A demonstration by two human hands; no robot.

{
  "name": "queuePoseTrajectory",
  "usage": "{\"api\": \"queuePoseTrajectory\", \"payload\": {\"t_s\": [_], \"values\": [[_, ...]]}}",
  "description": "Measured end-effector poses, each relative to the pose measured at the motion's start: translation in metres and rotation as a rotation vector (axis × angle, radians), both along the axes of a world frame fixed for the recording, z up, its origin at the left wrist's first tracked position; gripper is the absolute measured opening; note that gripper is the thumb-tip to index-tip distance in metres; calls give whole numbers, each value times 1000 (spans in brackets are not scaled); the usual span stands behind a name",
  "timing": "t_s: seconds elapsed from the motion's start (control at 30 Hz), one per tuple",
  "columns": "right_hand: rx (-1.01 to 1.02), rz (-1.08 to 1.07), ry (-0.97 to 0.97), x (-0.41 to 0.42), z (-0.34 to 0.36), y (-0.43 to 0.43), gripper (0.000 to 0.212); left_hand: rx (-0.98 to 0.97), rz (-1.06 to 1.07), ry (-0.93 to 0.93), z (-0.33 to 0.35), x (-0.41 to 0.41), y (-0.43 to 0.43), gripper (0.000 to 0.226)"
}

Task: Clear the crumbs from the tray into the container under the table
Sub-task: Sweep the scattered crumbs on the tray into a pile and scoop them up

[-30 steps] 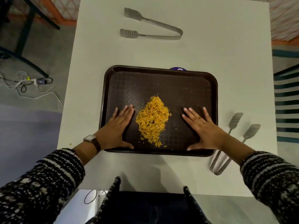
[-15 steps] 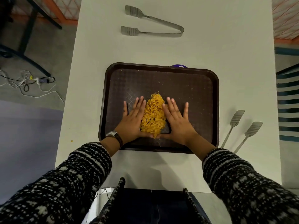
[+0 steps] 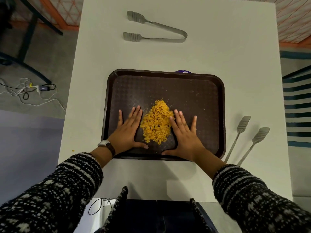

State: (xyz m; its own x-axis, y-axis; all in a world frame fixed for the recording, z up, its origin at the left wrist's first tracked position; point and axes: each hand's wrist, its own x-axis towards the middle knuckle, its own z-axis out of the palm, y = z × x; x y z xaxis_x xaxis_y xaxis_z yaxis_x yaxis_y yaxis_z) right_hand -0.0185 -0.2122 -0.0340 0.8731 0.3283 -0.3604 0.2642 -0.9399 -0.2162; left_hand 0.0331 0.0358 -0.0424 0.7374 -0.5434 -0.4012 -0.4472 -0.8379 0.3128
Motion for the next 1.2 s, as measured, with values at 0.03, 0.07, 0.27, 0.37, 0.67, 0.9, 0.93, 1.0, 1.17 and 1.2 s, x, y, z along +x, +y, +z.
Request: {"api": "queuePoseTrajectory", "payload": {"t_s": [0.03, 0.07, 0.27, 0.37, 0.67, 0.9, 0.93, 1.0, 1.17, 1.2], "values": [[3, 7, -4, 4, 0, 4, 125, 0, -6, -5, 0, 3, -4, 128], [9, 4, -15, 7, -1, 8, 123, -1, -8, -13, 0, 5, -8, 126], [110, -140, -76, 21, 1, 14, 106, -43, -16, -37, 0, 15, -26, 114], [140, -183, -59, 10, 1, 7, 102, -69, -22, -28, -1, 7, -18, 120], [48, -294, -8, -19, -6, 1, 104, -3, 59, -20, -5, -7, -14, 126], [74, -322, -82, 2, -12, 12, 93, 1, 80, -64, -3, 12, -37, 116], [97, -325, -93, 4, -12, 13, 91, -14, 81, -65, -4, 13, -38, 116], [209, -326, -98, 4, -12, 17, 84, -70, 58, -53, -5, 11, -39, 117], [713, -583, -16, 2, -4, 45, 63, -260, 43, 7, -7, 3, -44, 119], [784, -647, -4, 3, -2, 51, 61, -299, 78, 19, -7, 2, -46, 114]]}}
